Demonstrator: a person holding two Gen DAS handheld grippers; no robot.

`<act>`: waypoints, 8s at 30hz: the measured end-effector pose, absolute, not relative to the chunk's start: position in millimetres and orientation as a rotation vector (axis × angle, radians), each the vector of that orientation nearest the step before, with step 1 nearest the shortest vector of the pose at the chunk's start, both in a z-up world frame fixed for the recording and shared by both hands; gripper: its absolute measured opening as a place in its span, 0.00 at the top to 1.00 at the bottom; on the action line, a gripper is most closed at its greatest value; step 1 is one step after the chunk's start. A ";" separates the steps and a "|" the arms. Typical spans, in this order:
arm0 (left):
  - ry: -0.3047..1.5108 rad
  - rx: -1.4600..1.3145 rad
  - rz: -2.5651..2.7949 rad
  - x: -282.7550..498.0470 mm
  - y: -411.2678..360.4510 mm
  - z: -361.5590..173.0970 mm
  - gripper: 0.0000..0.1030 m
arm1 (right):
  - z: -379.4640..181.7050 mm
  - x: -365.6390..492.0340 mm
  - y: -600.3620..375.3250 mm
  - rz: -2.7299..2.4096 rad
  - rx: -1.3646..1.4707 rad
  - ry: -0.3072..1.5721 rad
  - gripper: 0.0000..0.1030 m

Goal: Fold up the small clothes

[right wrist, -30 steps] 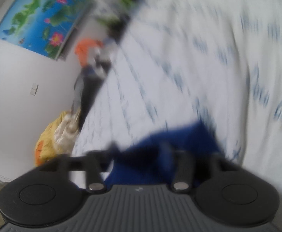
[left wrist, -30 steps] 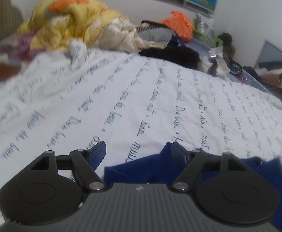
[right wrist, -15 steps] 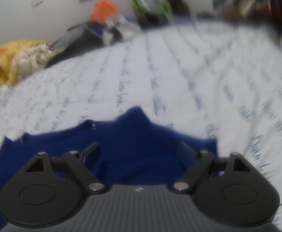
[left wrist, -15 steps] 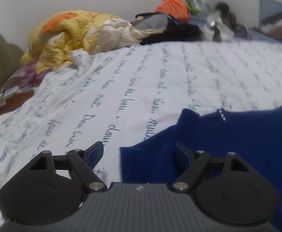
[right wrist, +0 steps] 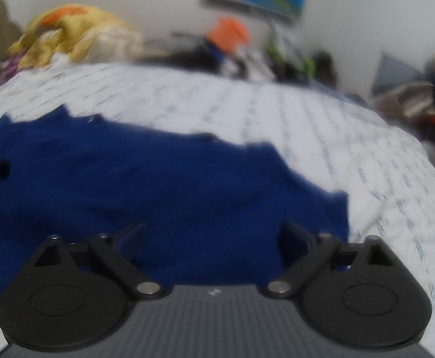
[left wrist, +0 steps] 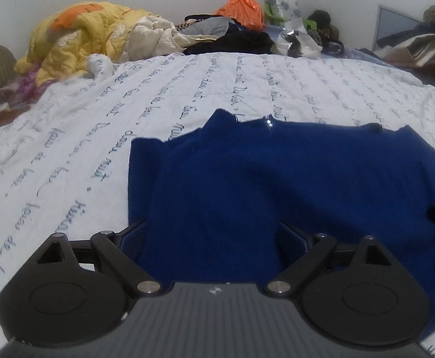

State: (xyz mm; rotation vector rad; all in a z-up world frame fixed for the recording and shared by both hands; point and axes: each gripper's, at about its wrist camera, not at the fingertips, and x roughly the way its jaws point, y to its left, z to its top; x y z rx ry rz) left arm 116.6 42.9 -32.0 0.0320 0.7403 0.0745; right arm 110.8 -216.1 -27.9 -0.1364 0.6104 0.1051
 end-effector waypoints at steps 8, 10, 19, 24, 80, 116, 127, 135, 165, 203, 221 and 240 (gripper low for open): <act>0.699 0.026 0.113 101.2 41.6 -37.5 0.00 | -24.0 79.8 -224.9 0.072 -0.024 0.544 0.05; 0.691 0.022 0.115 99.9 42.0 -39.3 0.00 | -31.7 77.5 -217.2 0.055 -0.070 0.556 0.05; 0.661 -0.006 0.116 96.2 45.1 -43.5 0.00 | -38.6 82.8 -213.2 0.046 -0.086 0.601 0.00; 0.660 -0.034 0.116 94.6 47.7 -44.9 0.00 | -40.4 83.8 -219.0 0.061 -0.048 0.615 0.00; 0.669 -0.070 0.096 91.7 56.4 -44.5 0.00 | -40.5 84.2 -222.0 0.069 -0.021 0.626 0.00; 0.872 -0.667 -0.417 192.9 183.9 -41.1 0.01 | -31.5 -16.3 2.8 0.452 -0.621 0.407 0.00; 0.876 -0.682 -0.368 231.2 171.5 -48.8 0.50 | -42.5 -2.0 47.6 0.374 -0.737 0.287 0.19; 0.918 -0.479 -0.199 233.5 149.2 -31.4 0.86 | -43.8 -2.1 42.8 0.431 -0.694 0.340 0.89; 0.713 -0.069 -0.176 214.3 -65.2 69.9 0.86 | 26.6 -7.6 -163.7 0.208 -0.127 0.288 0.92; 0.756 0.148 -0.279 232.4 -232.5 8.7 0.86 | -19.2 -11.1 -302.2 0.067 0.356 0.473 0.92; 0.698 0.238 -0.291 224.4 -264.0 -1.1 0.46 | -36.5 -7.1 -336.6 0.082 0.553 0.550 0.92; 0.569 0.330 -0.279 203.4 -251.6 27.8 0.00 | -38.4 -2.8 -343.3 0.104 0.605 0.562 0.90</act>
